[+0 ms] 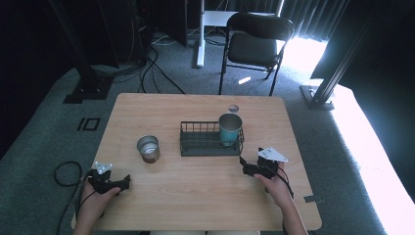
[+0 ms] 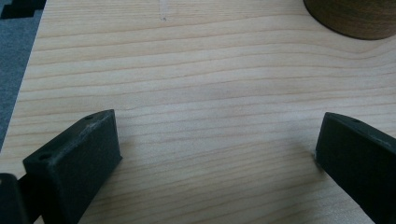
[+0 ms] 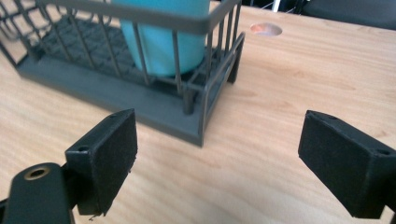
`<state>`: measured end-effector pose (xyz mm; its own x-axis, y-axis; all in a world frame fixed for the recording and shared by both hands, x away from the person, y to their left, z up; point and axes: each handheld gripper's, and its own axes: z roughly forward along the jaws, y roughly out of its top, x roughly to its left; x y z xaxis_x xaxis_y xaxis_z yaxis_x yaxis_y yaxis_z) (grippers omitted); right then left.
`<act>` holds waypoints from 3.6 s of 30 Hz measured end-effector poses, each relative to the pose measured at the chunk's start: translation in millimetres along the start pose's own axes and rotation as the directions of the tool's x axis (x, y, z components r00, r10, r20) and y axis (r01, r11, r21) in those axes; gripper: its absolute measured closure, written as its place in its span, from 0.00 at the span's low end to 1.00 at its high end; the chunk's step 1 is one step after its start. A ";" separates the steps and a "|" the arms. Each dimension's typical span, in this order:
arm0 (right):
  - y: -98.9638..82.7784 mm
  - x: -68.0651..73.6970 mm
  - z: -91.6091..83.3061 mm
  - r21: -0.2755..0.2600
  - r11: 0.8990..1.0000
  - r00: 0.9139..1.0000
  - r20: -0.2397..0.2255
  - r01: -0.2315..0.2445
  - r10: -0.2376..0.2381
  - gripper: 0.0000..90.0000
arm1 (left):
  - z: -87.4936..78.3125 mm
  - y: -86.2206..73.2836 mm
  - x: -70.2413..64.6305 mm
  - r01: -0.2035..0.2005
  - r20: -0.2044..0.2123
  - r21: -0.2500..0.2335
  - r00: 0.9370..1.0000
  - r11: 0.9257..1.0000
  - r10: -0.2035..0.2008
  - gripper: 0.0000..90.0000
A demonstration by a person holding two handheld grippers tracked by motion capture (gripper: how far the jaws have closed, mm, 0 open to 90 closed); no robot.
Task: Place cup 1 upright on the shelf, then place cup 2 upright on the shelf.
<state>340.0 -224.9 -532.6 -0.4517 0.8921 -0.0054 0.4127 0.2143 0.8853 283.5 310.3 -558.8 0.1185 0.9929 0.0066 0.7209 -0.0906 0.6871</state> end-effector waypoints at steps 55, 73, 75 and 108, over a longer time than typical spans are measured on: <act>-52.5 -49.7 -41.3 0.273 0.960 0.997 0.061 -0.058 0.043 0.12 | -0.1 0.1 0.0 0.000 0.000 0.001 1.000 1.000 0.000 0.01; -52.6 -49.7 -41.3 0.273 0.960 0.997 0.061 -0.058 0.043 0.12 | -0.2 0.0 0.0 -0.001 0.001 0.001 1.000 1.000 0.001 0.01; -52.6 -49.6 -41.3 0.273 0.960 0.997 0.061 -0.059 0.044 0.12 | -0.2 0.1 0.0 -0.001 0.001 0.001 1.000 1.000 0.001 0.01; -52.5 -49.6 -41.3 0.274 0.960 0.997 0.061 -0.060 0.045 0.12 | -2.3 5.6 -14.2 -0.155 0.086 -0.070 0.983 0.985 0.161 0.01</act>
<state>308.1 -296.8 -559.6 -0.3835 0.9235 0.0057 0.6396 0.2611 0.7230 284.3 295.9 -553.4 0.2911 0.9551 0.0545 0.6445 -0.2379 0.7266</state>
